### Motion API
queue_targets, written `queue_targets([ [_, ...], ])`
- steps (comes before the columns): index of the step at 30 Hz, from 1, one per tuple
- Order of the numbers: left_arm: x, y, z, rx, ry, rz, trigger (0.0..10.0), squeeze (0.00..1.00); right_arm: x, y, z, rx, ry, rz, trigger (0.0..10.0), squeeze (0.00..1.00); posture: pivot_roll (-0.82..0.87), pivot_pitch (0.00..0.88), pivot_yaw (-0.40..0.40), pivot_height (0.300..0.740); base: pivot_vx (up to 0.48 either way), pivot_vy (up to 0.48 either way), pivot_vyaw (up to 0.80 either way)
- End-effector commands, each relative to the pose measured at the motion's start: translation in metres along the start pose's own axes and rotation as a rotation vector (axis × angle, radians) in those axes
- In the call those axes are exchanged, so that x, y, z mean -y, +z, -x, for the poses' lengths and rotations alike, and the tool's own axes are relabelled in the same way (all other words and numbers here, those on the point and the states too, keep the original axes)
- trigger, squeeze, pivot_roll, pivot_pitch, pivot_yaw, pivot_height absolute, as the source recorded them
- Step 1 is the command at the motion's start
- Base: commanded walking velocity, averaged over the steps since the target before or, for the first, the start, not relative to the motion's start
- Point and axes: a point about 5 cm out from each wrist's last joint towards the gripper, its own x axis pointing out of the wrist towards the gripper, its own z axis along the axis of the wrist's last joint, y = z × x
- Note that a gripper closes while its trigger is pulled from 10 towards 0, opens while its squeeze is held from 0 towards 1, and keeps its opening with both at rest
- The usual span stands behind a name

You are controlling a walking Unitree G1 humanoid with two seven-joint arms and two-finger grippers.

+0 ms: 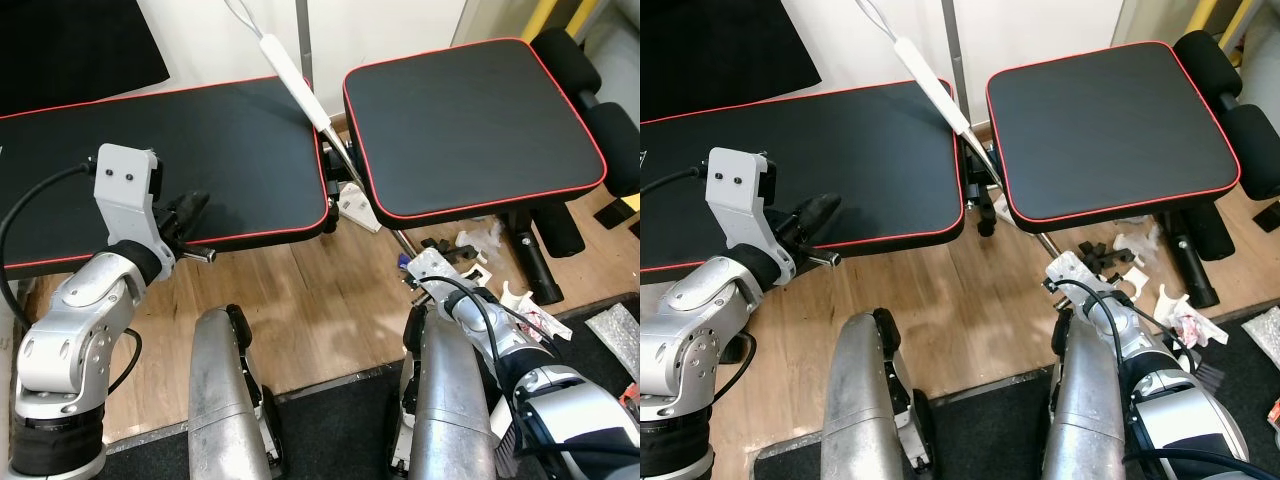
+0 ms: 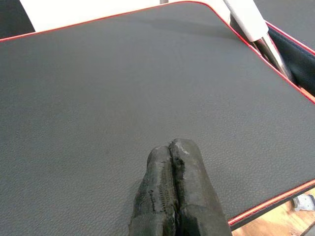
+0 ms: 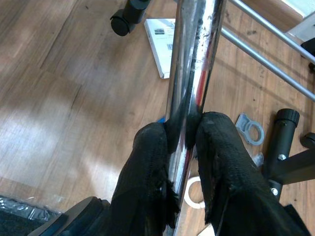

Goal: Sweep floor

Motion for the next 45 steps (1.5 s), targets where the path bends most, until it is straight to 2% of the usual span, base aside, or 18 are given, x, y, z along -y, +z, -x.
queue_targets([
  [1, 0.002, -0.002, 0.002, -0.013, -0.038, -0.011, 10.0, 0.0, -0.004, -0.008, 0.003, -0.021, 0.025, 0.002, 0.0, 0.0, 0.24, 0.234, 0.001, 0.475, 0.0, 0.0, 0.0],
  [4, 0.003, -0.002, 0.001, -0.012, -0.037, -0.012, 10.0, 0.0, -0.004, -0.009, 0.004, -0.016, 0.032, 0.005, 0.0, 0.0, 0.24, 0.226, 0.002, 0.475, 0.0, 0.0, 0.0],
  [7, 0.002, -0.003, -0.003, -0.016, -0.019, -0.018, 10.0, 0.0, 0.001, -0.012, 0.008, 0.005, 0.041, 0.08, 0.0, 0.0, 0.23, 0.215, 0.003, 0.475, 0.0, 0.0, 0.0],
  [8, 0.002, -0.003, -0.003, -0.016, -0.019, -0.018, 10.0, 0.0, 0.001, -0.012, 0.008, 0.005, 0.041, 0.08, 0.0, 0.0, 0.23, 0.215, 0.003, 0.475, 0.0, 0.0, 0.0],
  [9, 0.002, -0.003, -0.004, -0.017, -0.014, -0.022, 10.0, 0.0, 0.007, -0.01, 0.009, 0.026, 0.031, 0.156, 0.0, 0.0, 0.23, 0.212, 0.003, 0.475, 0.0, 0.0, 0.0],
  [10, 0.002, -0.003, -0.004, -0.017, -0.014, -0.022, 10.0, 0.0, 0.007, -0.01, 0.009, 0.026, 0.031, 0.156, 0.0, 0.0, 0.23, 0.212, 0.003, 0.475, 0.0, 0.0, 0.0],
  [12, 0.002, -0.004, -0.005, -0.018, -0.014, -0.024, 10.0, 0.0, 0.015, -0.008, 0.01, 0.053, 0.024, 0.239, 0.0, 0.0, 0.22, 0.21, 0.003, 0.475, 0.0, 0.0, 0.0],
  [13, 0.002, -0.004, -0.005, -0.018, -0.014, -0.024, 10.0, 0.0, 0.015, -0.008, 0.01, 0.053, 0.024, 0.239, 0.0, 0.0, 0.22, 0.21, 0.003, 0.475, 0.0, 0.0, 0.0],
  [14, 0.002, -0.004, -0.005, -0.018, -0.015, -0.024, 10.0, 0.0, 0.019, -0.007, 0.011, 0.063, 0.017, 0.296, 0.0, 0.0, 0.22, 0.21, 0.002, 0.475, 0.0, 0.0, 0.0],
  [19, 0.003, -0.004, -0.006, -0.017, -0.017, -0.023, 10.0, 0.0, 0.028, -0.001, 0.012, 0.105, 0.009, 0.37, 0.0, 0.0, 0.22, 0.206, 0.0, 0.475, 0.0, 0.0, 0.0],
  [21, 0.004, -0.004, -0.006, -0.016, -0.019, -0.024, 10.0, 0.0, 0.031, 0.008, 0.012, 0.159, 0.022, 0.416, 0.0, 0.0, 0.22, 0.206, 0.0, 0.475, 0.0, 0.0, 0.0],
  [25, 0.004, -0.005, -0.006, -0.016, -0.022, -0.029, 10.0, 0.0, 0.024, 0.02, 0.012, 0.247, 0.092, 0.424, 0.0, 0.0, 0.21, 0.204, 0.001, 0.475, 0.0, 0.0, 0.0],
  [28, 0.004, -0.005, -0.007, -0.015, -0.022, -0.031, 10.0, 0.0, 0.016, 0.026, 0.013, 0.297, 0.159, 0.384, 0.0, 0.0, 0.21, 0.204, 0.001, 0.475, 0.0, 0.0, 0.0],
  [33, 0.005, -0.005, -0.008, -0.014, -0.02, -0.031, 10.0, 0.0, 0.012, 0.034, 0.018, 0.365, 0.215, 0.335, 0.0, 0.0, 0.2, 0.196, 0.0, 0.475, 0.0, 0.0, 0.0],
  [37, 0.005, -0.006, -0.009, -0.014, -0.019, -0.03, 10.0, 0.0, 0.011, 0.038, 0.023, 0.407, 0.247, 0.343, 0.0, 0.0, 0.2, 0.194, 0.001, 0.475, 0.0, 0.0, 0.0],
  [41, 0.005, -0.007, -0.011, -0.011, -0.021, -0.027, 10.0, 0.0, 0.004, 0.039, 0.033, 0.447, 0.345, 0.415, 0.0, 0.0, 0.18, 0.187, 0.003, 0.475, 0.0, 0.0, 0.0],
  [45, 0.006, -0.008, -0.013, -0.008, -0.023, -0.025, 10.0, 0.0, 0.003, 0.039, 0.037, 0.456, 0.375, 0.436, 0.0, 0.0, 0.17, 0.181, -0.002, 0.475, 0.0, 0.0, 0.0],
])
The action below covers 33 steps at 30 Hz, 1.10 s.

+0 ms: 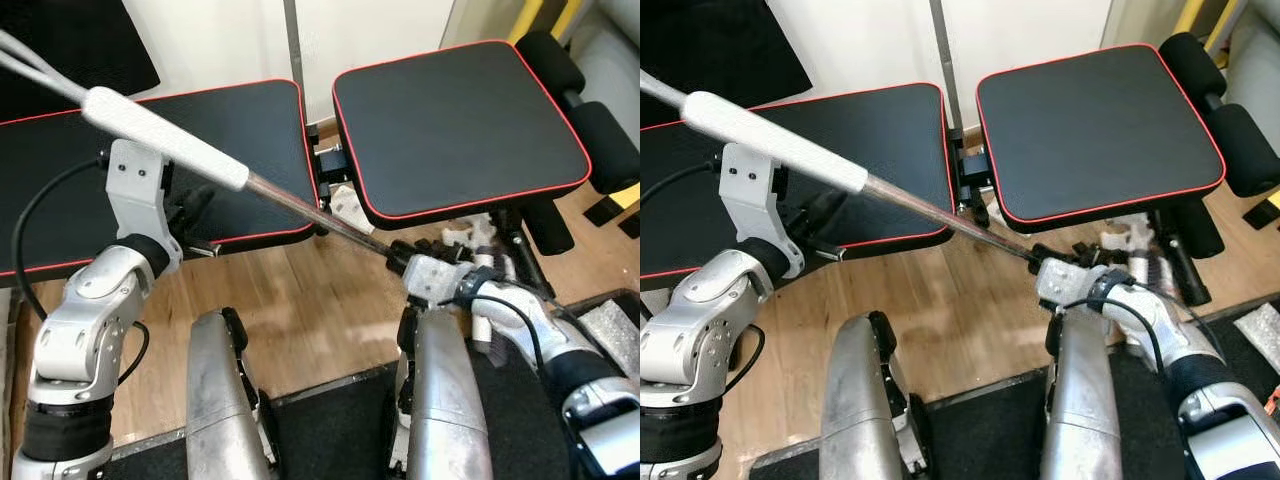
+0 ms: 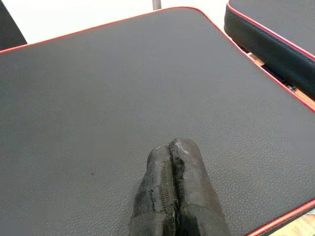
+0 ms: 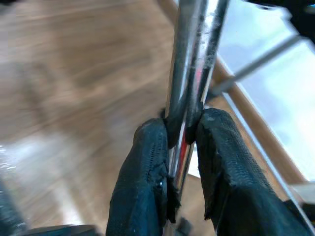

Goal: Sweep floor

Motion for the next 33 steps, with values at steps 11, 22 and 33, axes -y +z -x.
queue_targets([
  [11, 0.001, -0.004, -0.002, 0.004, -0.006, 0.003, 10.0, 0.0, 0.006, -0.011, 0.036, -0.049, -0.009, -0.131, 0.0, 0.0, 0.16, 0.161, -0.015, 0.475, 0.0, 0.0, 0.0],
  [22, 0.002, -0.006, -0.005, 0.011, -0.004, 0.013, 10.0, 0.0, 0.024, 0.011, 0.065, 0.028, -0.083, -0.302, 0.0, 0.0, 0.14, 0.146, -0.018, 0.475, 0.0, 0.0, 0.0],
  [33, 0.004, -0.007, -0.007, 0.021, -0.002, 0.024, 10.0, 0.0, 0.039, 0.036, 0.087, 0.107, -0.04, -0.423, 9.4, 0.0, 0.13, 0.124, -0.028, 0.475, 0.0, 0.0, 0.0],
])
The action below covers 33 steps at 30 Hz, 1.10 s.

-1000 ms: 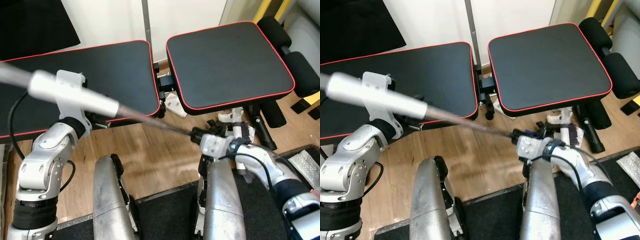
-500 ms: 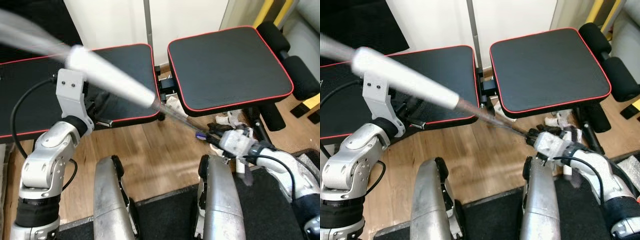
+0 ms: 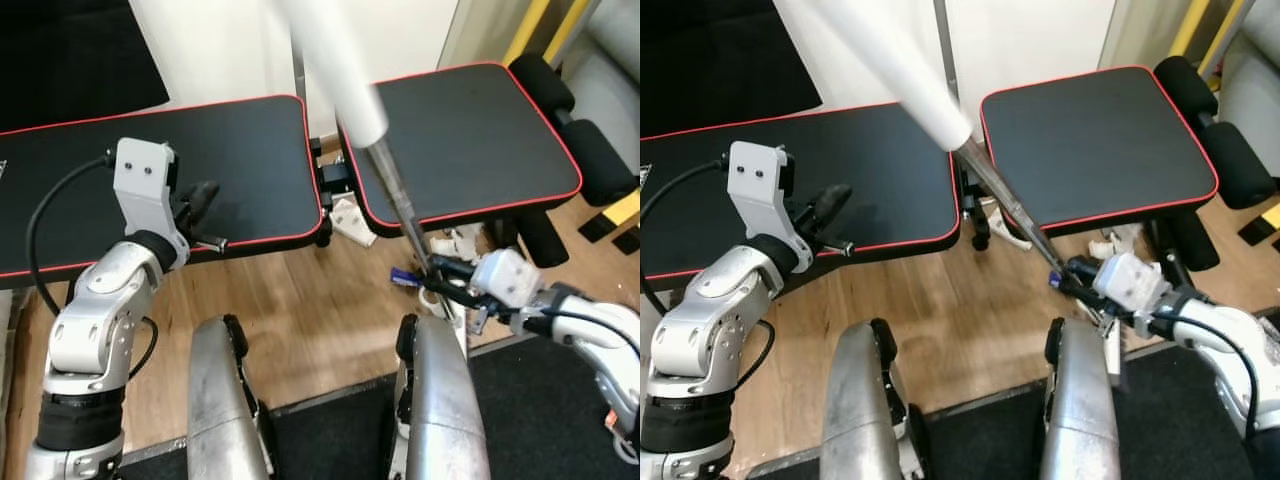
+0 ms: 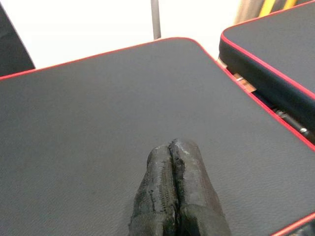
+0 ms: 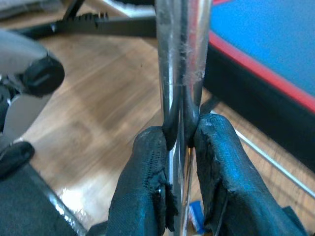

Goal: Sweep floor

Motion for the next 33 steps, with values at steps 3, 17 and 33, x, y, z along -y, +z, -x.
queue_targets([
  [3, 0.0, -0.005, 0.0, -0.008, -0.002, 0.006, 10.0, 0.0, 0.005, 0.018, 0.007, 0.058, -0.014, -0.04, 10.0, 0.0, 0.12, 0.116, -0.03, 0.475, 0.0, 0.0, 0.0],
  [17, 0.001, -0.003, -0.011, 0.021, 0.021, 0.026, 10.0, 0.0, 0.023, 0.055, 0.025, 0.184, -0.051, -0.215, 10.0, 0.0, 0.11, 0.075, -0.034, 0.5, 0.0, 0.0, 0.0],
  [33, 0.005, -0.006, -0.026, 0.052, 0.083, 0.021, 10.0, 0.0, 0.032, 0.046, 0.027, 0.048, -0.194, -0.232, 10.0, 0.0, 0.08, 0.008, -0.037, 0.55, 0.0, 0.0, 0.0],
])
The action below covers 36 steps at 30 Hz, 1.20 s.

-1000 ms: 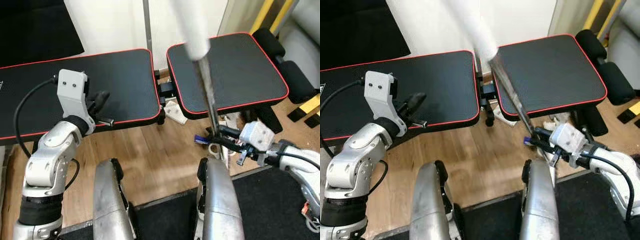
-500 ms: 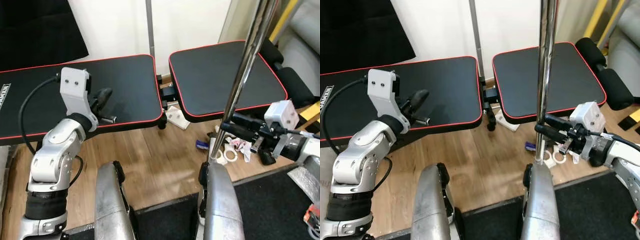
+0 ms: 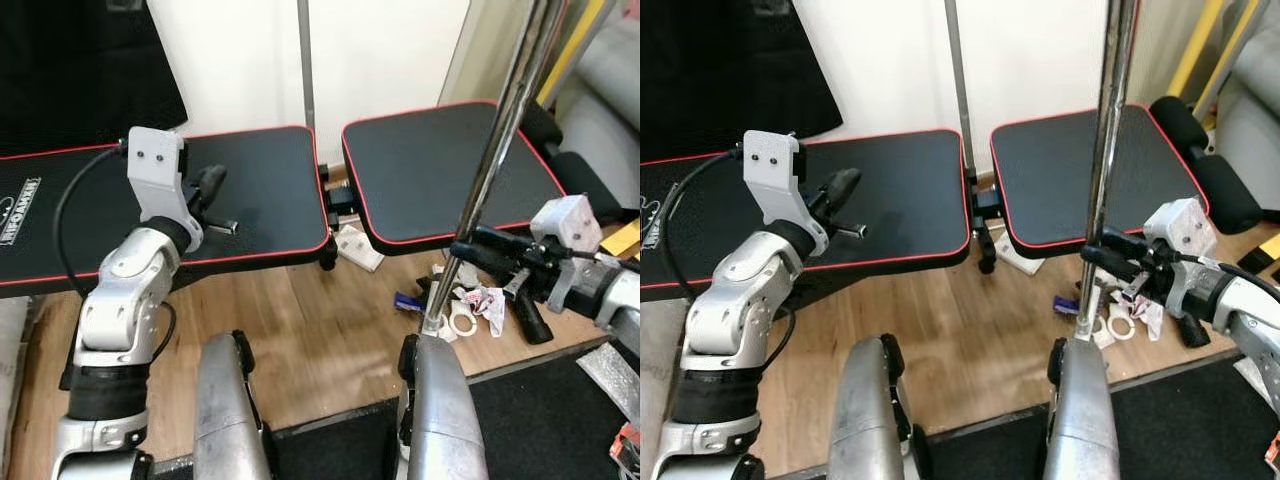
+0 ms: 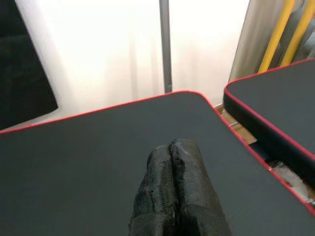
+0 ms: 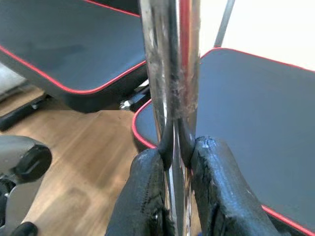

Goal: Sweep floor

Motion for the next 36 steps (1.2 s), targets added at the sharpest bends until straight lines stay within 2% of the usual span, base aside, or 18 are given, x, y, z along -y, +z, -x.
queue_targets([
  [1, -0.003, -0.003, -0.002, -0.006, 0.07, -0.013, 10.0, 0.0, 0.003, 0.021, 0.003, 0.08, -0.035, 0.049, 10.0, 0.0, 0.07, 0.001, -0.035, 0.555, 0.0, 0.0, 0.0],
  [7, -0.002, -0.009, -0.002, -0.015, 0.076, -0.008, 10.0, 0.0, 0.001, 0.017, -0.002, 0.071, -0.071, 0.02, 10.0, 0.0, 0.07, 0.0, -0.036, 0.57, 0.0, 0.0, 0.0],
  [10, 0.001, -0.017, -0.001, -0.029, 0.077, -0.004, 10.0, 0.0, 0.0, 0.01, -0.008, 0.053, -0.129, -0.014, 10.0, 0.0, 0.07, 0.0, -0.036, 0.585, 0.0, 0.0, 0.0],
  [19, 0.004, -0.025, 0.001, -0.051, 0.072, 0.003, 10.0, 0.0, -0.004, 0.006, -0.012, 0.034, -0.154, -0.039, 10.0, 0.0, 0.07, 0.0, -0.034, 0.61, 0.0, 0.0, 0.0],
  [20, 0.006, -0.029, 0.001, -0.082, 0.069, 0.001, 10.0, 0.0, -0.004, 0.005, -0.011, 0.028, -0.164, -0.041, 10.0, 0.0, 0.07, 0.0, -0.034, 0.615, -0.439, 0.0, 0.0],
  [23, 0.008, -0.028, 0.001, -0.063, 0.062, 0.007, 10.0, 0.0, -0.003, 0.005, -0.011, 0.023, -0.174, -0.043, 10.0, 0.0, 0.06, 0.0, -0.033, 0.62, -0.452, 0.0, 0.0],
  [36, 0.008, -0.036, 0.001, -0.069, 0.069, 0.01, 10.0, 0.0, -0.007, -0.003, -0.016, -0.004, -0.233, -0.086, 10.0, 0.0, 0.06, 0.0, -0.03, 0.65, 0.0, 0.0, 0.0],
])
